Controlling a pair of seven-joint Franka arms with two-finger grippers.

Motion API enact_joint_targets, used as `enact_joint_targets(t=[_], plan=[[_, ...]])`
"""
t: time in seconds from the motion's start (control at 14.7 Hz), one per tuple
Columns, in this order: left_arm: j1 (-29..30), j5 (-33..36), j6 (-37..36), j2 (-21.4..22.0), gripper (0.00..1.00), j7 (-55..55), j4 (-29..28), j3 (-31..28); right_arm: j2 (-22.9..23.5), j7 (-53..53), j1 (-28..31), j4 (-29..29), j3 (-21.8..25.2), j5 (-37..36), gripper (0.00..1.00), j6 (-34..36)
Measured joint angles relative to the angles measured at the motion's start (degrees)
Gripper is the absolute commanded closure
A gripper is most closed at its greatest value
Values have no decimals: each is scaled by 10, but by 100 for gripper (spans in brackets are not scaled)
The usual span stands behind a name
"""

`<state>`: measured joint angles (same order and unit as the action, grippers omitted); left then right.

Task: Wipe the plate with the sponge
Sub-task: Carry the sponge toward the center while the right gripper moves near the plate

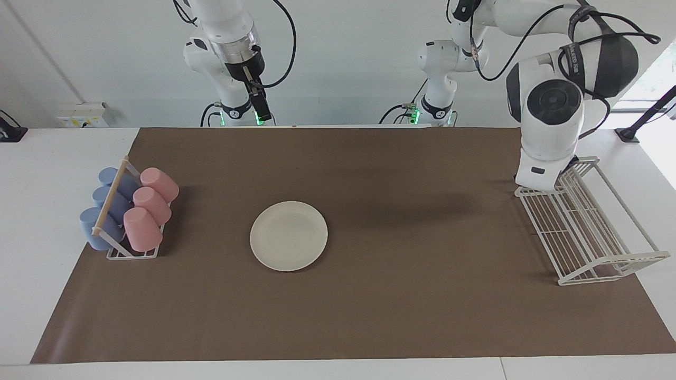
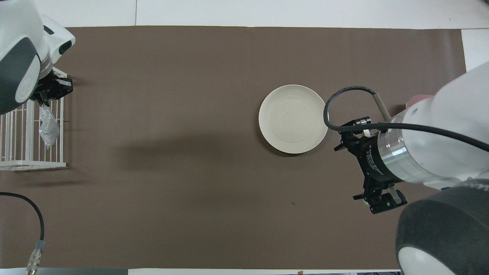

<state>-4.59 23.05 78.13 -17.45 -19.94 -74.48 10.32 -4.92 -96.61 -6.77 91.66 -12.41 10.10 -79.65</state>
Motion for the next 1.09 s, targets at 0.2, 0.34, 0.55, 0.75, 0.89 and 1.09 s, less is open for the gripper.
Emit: enact_joint_targets(t=[0.2,0.34,0.55,0.75,0.89,1.09], plan=[[12,-192,-20,53,100,-6,15,-8,0,-78,-20,3,0,4,0,-39],[44,-330,-24,84,100,-16,13,-14,-2,-128,-45,12,-1,6,0,-77],[75,-509,-12,102,100,-17,-26,-16,-10,-231,-94,47,-2,6,0,-158],[80,-666,84,151,100,12,-160,-15,-16,-287,-122,74,-2,6,0,-204],[79,-770,162,210,100,69,-284,-12,-21,-287,-122,85,-1,6,0,-205],[78,-886,216,295,100,181,-448,-10,-31,-287,-129,98,-1,6,0,-207]])
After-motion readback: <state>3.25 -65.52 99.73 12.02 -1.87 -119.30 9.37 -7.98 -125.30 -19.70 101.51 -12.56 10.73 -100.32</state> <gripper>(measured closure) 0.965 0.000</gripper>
